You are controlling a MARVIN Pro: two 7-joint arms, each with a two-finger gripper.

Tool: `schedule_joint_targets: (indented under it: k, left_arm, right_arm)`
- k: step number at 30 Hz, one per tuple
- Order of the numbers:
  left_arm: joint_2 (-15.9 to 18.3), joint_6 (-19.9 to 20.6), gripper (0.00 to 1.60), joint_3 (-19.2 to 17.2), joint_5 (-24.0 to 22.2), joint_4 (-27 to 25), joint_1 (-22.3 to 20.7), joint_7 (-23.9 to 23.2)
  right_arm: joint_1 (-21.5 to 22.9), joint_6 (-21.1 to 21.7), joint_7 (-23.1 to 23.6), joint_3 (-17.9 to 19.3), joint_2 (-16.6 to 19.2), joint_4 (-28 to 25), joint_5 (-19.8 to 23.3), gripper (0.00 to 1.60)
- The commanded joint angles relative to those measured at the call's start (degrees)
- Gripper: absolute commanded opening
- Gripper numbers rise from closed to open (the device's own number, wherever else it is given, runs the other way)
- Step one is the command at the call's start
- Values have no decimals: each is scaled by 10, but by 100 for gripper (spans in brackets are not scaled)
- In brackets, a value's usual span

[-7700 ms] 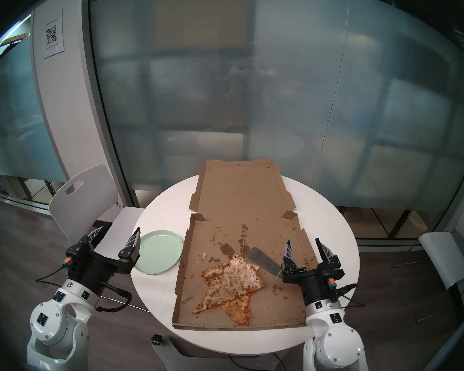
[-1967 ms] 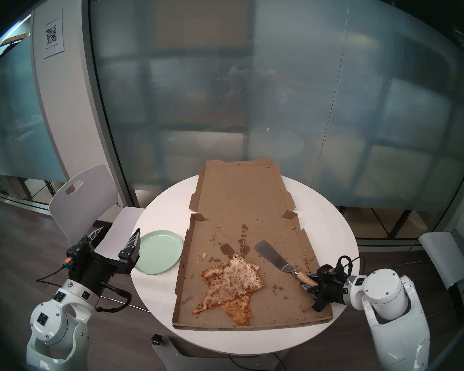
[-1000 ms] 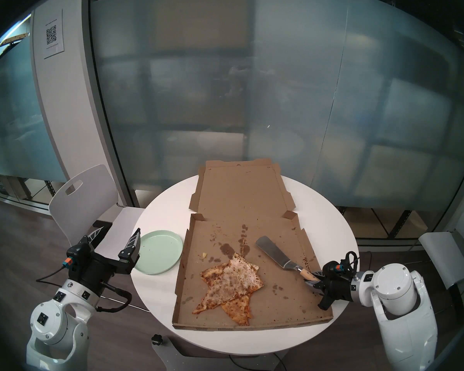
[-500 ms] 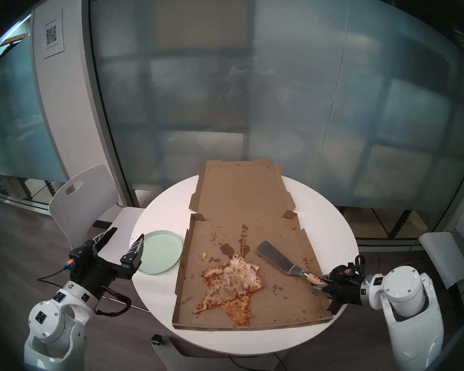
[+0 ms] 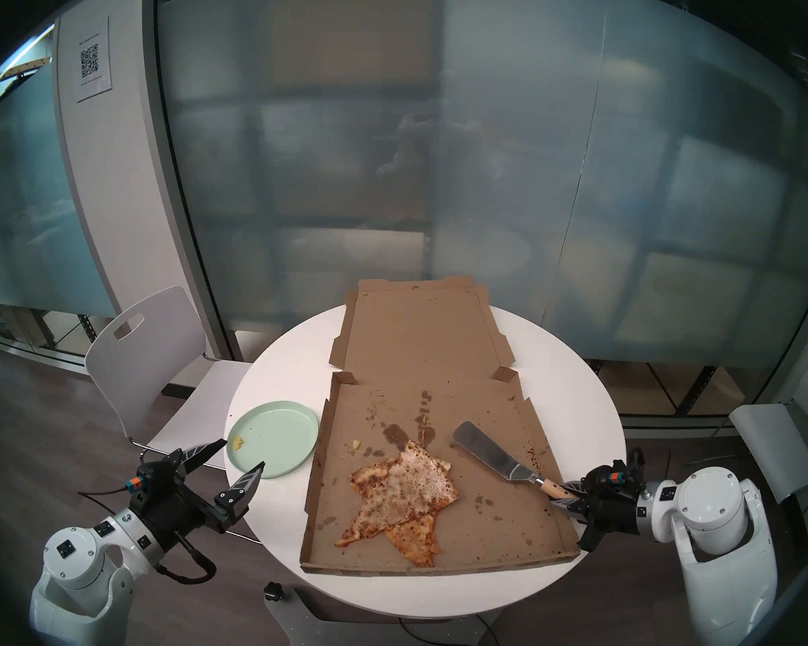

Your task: Put pizza slice onto the plate

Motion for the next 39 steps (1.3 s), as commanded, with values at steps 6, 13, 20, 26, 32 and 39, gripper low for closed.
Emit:
schedule_joint_targets:
  k: [6,13,20,26,32,39]
  left_arm:
    - [69,5,160,43,45,30,-39,-61]
    - [81,11,100,66,71,48,-64,-73]
    - [89,16,53,86,88,70,-87,-86]
    - [89,22,44,103,101,88,-104,-88]
    - [93,27,34,114,112,100,-116,-95]
    - [95,29,35,120,119,113,-127,-102]
  right_arm:
    - [-16,-9,5,27,-11,-25,13,0]
    - [-23,-13,6,35,-19,-29,14,0]
    - [-28,-16,9,39,-21,-31,11,0]
    - [-31,-17,12,38,-20,-33,7,0]
    - [-31,-16,12,34,-20,-33,1,0]
    - [-35,-14,14,19,-10,-33,-18,0]
